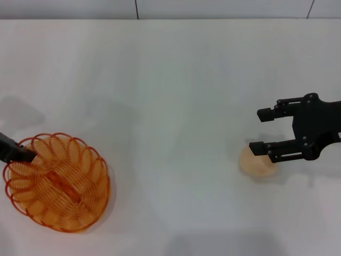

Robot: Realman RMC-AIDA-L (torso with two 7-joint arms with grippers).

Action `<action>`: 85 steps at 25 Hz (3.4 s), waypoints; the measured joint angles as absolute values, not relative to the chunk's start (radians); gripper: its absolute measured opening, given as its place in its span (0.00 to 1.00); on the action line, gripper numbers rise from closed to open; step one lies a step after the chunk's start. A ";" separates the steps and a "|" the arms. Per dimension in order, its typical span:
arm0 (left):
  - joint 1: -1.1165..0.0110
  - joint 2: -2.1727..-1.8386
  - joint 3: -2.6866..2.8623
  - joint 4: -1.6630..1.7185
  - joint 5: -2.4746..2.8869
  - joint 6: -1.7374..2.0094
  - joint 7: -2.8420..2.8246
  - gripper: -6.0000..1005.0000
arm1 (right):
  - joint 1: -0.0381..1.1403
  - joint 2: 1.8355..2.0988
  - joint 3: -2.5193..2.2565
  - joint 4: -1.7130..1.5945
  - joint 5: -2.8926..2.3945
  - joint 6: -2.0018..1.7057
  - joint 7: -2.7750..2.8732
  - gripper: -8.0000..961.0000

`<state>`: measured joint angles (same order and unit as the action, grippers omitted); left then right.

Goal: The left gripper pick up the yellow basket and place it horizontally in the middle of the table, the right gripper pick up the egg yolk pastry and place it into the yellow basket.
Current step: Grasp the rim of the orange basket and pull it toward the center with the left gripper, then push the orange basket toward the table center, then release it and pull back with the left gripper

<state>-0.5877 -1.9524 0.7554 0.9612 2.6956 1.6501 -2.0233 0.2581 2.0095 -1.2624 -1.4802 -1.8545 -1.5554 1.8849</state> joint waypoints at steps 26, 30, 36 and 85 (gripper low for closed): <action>-0.595 -1.972 0.744 1.098 2.580 1.717 -2.191 0.10 | 0.263 2.009 -1.258 -1.471 -1.856 -1.532 1.883 0.75; -0.614 -1.979 0.747 1.107 2.580 1.725 -2.259 0.09 | 0.265 2.009 -1.260 -1.471 -1.855 -1.530 1.885 0.75; -0.646 -1.993 0.748 1.107 2.583 1.713 -2.400 0.09 | 0.268 2.010 -1.258 -1.471 -1.846 -1.530 1.885 0.75; -0.784 -2.009 0.760 0.861 2.575 1.508 -2.828 0.11 | 0.279 2.009 -1.269 -1.479 -1.814 -1.574 1.894 0.75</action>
<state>-0.7841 -2.0093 0.7601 0.8613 2.5747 1.5078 -2.8275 0.2795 2.0095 -1.2686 -1.4789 -1.8144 -1.5738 1.8945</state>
